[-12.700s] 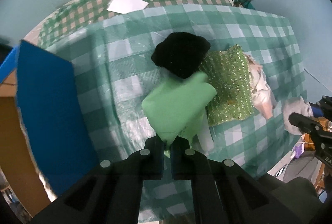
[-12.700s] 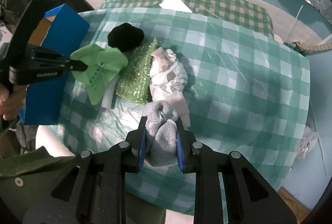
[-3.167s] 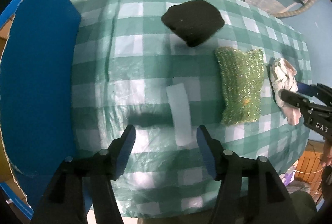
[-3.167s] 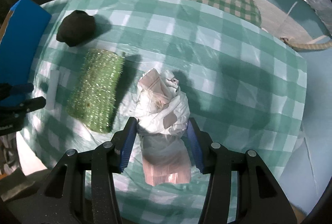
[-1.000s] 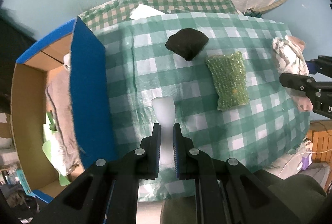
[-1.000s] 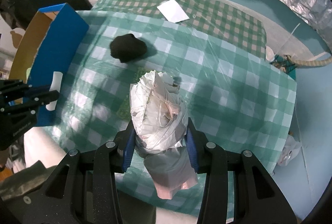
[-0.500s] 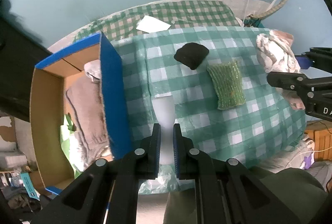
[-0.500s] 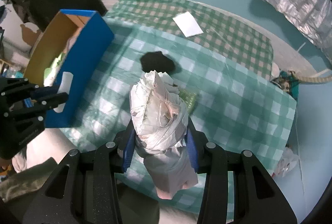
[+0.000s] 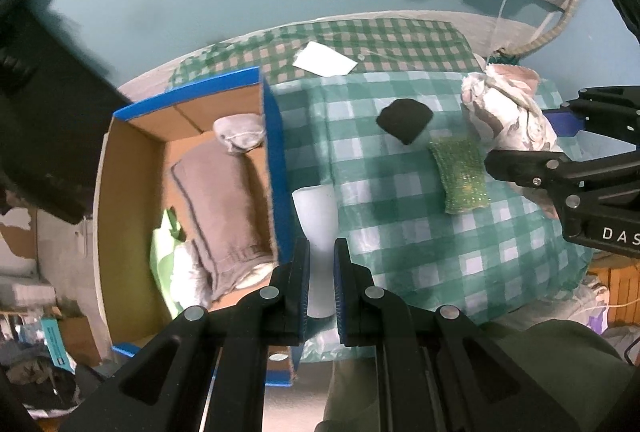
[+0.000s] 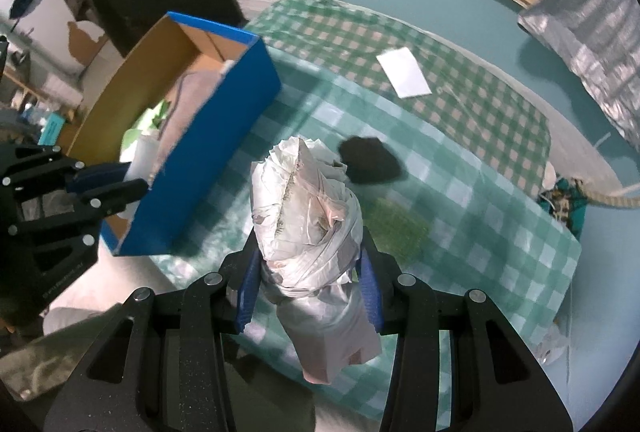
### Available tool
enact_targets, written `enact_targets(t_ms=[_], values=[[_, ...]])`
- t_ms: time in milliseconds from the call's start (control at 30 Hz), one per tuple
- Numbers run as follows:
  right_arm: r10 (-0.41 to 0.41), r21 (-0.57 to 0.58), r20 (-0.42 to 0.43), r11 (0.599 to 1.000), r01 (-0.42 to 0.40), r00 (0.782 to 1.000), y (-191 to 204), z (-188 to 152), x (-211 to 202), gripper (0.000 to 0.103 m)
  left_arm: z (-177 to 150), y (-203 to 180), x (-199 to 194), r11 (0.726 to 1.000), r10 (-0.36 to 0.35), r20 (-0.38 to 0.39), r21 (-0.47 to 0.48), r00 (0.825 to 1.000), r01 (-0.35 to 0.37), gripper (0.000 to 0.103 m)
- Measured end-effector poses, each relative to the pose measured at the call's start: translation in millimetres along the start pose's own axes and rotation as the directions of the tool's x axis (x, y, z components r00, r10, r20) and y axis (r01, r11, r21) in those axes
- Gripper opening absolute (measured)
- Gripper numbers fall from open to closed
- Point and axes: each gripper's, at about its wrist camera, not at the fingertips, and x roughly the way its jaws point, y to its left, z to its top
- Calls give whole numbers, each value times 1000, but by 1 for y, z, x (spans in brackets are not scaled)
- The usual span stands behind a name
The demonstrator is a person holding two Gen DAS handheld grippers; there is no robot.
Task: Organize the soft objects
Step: 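Carry the white bundle with the right tool while the left tool carries the white tube over the box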
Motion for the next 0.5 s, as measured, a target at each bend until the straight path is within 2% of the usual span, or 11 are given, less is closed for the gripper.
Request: enact_targets(t_ms=[500], values=[[56,-124,7,991,-54,998,64,43,7,43,-19,62,-13,987,23,0,-161,1000,-22,11]])
